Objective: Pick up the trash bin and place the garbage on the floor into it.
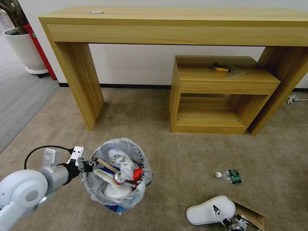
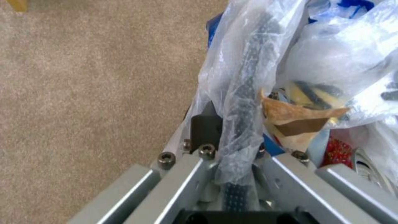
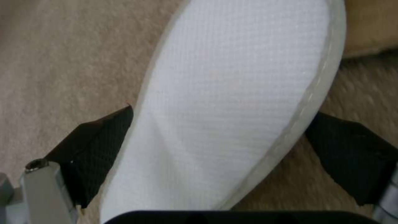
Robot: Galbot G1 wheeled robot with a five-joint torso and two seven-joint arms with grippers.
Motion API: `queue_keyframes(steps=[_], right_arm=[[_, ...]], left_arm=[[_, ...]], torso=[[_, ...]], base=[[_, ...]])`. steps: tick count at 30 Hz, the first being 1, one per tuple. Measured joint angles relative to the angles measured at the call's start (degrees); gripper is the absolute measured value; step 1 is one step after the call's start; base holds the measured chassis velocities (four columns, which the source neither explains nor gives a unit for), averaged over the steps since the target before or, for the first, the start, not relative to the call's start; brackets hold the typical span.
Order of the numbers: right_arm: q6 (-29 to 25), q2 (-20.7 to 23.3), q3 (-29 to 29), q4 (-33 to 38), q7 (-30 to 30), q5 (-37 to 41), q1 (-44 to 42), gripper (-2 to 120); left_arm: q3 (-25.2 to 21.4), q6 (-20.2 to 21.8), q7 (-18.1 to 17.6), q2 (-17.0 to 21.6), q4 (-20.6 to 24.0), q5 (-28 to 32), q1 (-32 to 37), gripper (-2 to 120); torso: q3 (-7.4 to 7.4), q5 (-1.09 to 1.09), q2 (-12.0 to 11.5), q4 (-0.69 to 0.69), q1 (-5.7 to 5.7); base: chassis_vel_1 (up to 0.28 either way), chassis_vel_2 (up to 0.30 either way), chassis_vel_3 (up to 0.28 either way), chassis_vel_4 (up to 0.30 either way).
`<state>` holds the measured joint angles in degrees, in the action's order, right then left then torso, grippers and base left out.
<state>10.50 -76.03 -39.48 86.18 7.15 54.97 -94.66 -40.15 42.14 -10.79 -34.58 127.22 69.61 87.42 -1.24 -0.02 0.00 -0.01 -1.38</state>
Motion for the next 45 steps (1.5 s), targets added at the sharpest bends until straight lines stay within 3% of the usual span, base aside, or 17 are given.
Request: queue_keyframes(steps=[3,11,18,20,22,24,26,31,39,45], right_arm=[[-0.6,0.0,0.0,-0.6,0.4,-1.5,0.7,100],[-1.3,-0.2,0.8,-1.3,0.5,-3.7,2.4,74],[-1.6,-0.2,1.1,-1.7,-0.5,-5.3,4.3,43],[-1.6,-0.2,1.1,-1.8,-0.5,-5.3,4.5,41],[-1.6,-0.1,1.1,-2.1,-1.0,-5.6,5.4,28],[-1.6,-0.1,1.1,-2.1,-1.1,-5.7,5.6,27],[-1.5,-0.1,0.8,-2.1,-1.5,-6.4,6.1,15],[-1.6,0.1,-0.7,-0.1,-1.7,-9.5,6.9,1],[-0.6,1.0,-4.9,7.8,0.9,-14.1,8.5,0],[-0.2,4.2,-6.5,18.3,3.1,-17.0,9.4,0]], left_arm=[[0.0,0.0,0.0,0.1,0.0,0.1,0.0,0],[0.4,0.0,0.1,0.1,0.0,0.4,-0.2,0],[0.5,0.0,0.2,0.4,-0.1,1.0,-0.7,0],[0.5,0.0,0.2,0.5,-0.1,1.1,-0.8,0],[0.5,0.0,0.1,0.5,-0.1,1.4,-1.1,0],[0.5,0.0,0.1,0.5,-0.1,1.4,-1.1,0],[0.5,0.0,0.1,0.4,-0.1,1.4,-1.2,0],[0.5,0.0,-0.2,0.2,0.6,1.6,-1.3,0],[1.2,0.0,-0.8,-0.2,1.0,1.6,-1.7,0],[2.1,0.0,-1.4,-0.3,1.3,1.6,-2.7,0]], torso=[[0.00,0.00,0.0,0.00,0.00],[0.00,0.00,0.0,0.00,0.00],[0.00,0.00,0.0,0.00,0.00],[0.00,0.00,0.0,0.00,0.00],[0.00,0.00,0.0,0.00,0.00],[0.00,0.00,0.0,0.00,0.00],[0.00,0.00,0.0,0.00,0.00],[0.00,0.01,0.0,0.01,0.00],[0.00,0.00,0.0,0.00,0.00],[0.00,0.00,0.0,0.00,0.00]], base=[[0.000,0.000,0.000,0.000],[0.000,0.000,0.000,0.000],[0.000,0.000,0.000,0.000],[0.000,0.000,0.000,0.000],[0.000,0.000,0.000,0.000],[0.000,0.000,0.000,0.000],[0.000,0.000,0.000,0.000],[0.000,0.000,0.000,0.000],[0.000,0.000,0.000,0.000],[0.000,0.000,0.000,0.000]])
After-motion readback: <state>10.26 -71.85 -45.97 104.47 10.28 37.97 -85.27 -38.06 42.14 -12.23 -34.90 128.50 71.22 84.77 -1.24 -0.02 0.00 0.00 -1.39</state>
